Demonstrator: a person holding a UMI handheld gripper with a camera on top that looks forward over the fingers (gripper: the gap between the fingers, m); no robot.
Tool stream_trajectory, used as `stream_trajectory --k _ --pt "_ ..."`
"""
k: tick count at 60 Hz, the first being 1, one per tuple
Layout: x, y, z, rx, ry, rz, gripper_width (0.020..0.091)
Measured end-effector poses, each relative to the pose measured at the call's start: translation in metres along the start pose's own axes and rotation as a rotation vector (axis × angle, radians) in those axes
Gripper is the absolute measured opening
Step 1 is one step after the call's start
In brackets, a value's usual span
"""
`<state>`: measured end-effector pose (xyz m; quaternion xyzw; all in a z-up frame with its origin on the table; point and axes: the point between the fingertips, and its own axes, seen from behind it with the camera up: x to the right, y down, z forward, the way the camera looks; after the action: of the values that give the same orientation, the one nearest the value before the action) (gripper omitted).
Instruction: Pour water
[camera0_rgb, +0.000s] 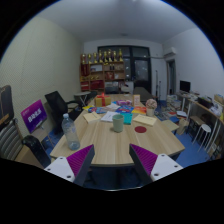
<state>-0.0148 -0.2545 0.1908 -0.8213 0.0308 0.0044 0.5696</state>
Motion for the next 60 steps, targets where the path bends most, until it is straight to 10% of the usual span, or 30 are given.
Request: stream_trajectory --k 35,60 --pt "-0.173 0.025 -0.002 0.077 0.031 -0.011 0.0818" --pt "-0.242 0.048 0.209 0.158 0.080 0.027 0.0829"
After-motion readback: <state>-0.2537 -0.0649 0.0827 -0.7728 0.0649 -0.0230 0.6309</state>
